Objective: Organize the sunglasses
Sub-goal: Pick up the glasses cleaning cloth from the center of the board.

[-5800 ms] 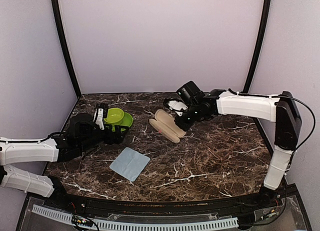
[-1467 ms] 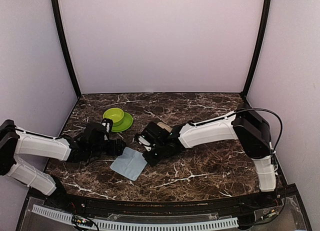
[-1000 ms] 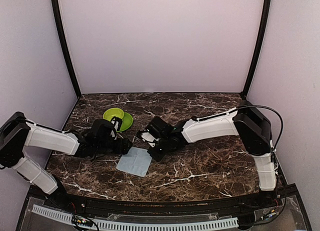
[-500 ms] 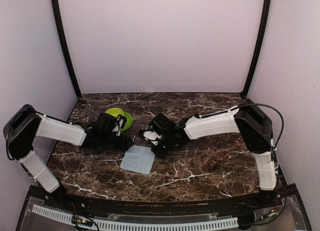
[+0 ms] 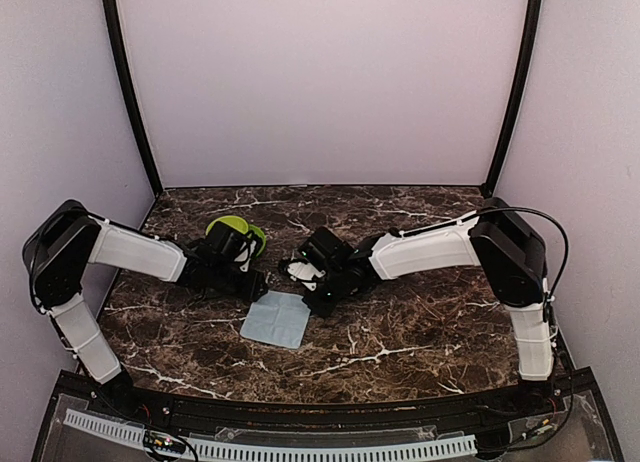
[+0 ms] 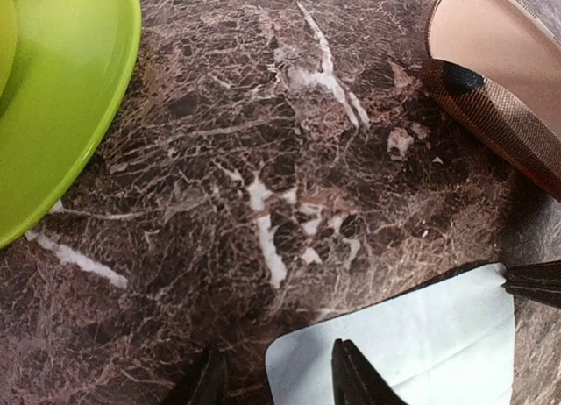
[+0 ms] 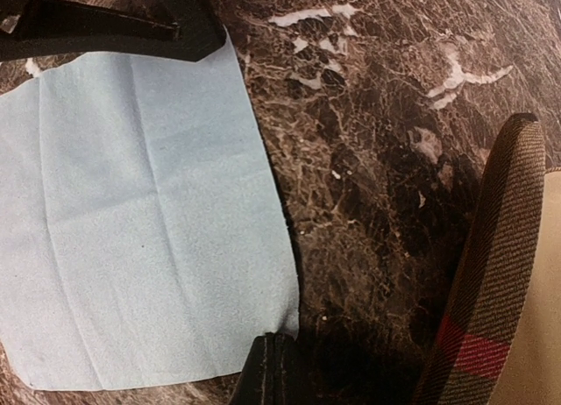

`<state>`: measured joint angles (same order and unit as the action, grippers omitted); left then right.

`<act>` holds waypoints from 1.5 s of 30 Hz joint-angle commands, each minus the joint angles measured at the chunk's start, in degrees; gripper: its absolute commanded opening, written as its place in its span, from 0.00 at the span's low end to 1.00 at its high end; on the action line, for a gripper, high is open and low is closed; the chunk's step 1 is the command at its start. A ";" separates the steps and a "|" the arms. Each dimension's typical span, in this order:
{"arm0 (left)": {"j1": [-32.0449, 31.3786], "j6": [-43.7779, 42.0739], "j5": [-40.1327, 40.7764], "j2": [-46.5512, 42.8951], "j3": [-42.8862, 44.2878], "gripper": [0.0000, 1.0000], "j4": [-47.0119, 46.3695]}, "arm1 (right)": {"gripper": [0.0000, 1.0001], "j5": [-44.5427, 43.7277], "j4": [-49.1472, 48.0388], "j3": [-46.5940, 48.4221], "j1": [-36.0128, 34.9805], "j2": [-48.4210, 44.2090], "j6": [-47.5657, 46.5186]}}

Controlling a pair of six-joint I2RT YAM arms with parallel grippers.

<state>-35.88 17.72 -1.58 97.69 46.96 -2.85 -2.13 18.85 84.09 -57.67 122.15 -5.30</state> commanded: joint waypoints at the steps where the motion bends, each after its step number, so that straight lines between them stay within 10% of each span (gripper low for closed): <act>1: -0.46 -1.36 1.07 1.18 1.54 0.40 1.81 | 0.00 0.39 1.33 -1.51 0.41 -1.14 0.64; 45: -2.41 0.61 0.02 -0.20 -1.85 0.00 -4.40 | 0.00 2.13 0.00 -0.22 0.47 -2.37 2.20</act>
<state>-37.89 17.78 -0.69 99.22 46.59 -5.69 -0.95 18.90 83.94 -57.56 121.91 -3.92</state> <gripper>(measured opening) 0.018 0.006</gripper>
